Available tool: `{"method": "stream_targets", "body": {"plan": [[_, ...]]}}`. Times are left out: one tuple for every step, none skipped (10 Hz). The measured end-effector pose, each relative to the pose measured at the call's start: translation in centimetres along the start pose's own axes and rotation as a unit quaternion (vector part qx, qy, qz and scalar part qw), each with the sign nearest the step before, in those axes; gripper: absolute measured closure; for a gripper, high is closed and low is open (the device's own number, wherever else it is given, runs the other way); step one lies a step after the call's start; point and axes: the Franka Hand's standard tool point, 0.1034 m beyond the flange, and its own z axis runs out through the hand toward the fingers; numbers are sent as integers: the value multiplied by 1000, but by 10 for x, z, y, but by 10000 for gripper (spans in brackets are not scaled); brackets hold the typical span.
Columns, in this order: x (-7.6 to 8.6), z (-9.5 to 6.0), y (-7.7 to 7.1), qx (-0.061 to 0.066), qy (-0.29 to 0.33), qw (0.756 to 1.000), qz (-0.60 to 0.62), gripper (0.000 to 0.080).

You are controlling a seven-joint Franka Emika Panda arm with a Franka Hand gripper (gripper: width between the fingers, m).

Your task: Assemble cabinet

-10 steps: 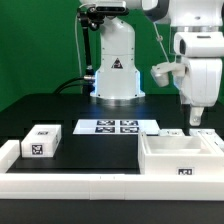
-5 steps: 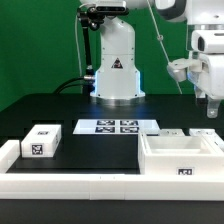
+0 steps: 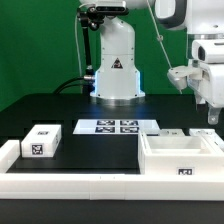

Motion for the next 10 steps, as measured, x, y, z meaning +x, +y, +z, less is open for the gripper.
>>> {"method": "stream_targets", "body": {"plan": [[2,4,-1,-2,5,1000,0,151],[5,8,-4,2,6,1000,3,151],[9,12,-5,-2,11,1000,1,151],[10,21,-7,-2,18,1000,3,151],[7,30,-9,2,21,1000,7,151],[5,36,-11,6,23,1000,11,151],[3,40,-12,10,24,1000,14,151],[1,46,-12,13,26,999,18,151],[1,46,-11,10,28,999,19,151],[1,46,-11,10,28,999,19,191]]}}
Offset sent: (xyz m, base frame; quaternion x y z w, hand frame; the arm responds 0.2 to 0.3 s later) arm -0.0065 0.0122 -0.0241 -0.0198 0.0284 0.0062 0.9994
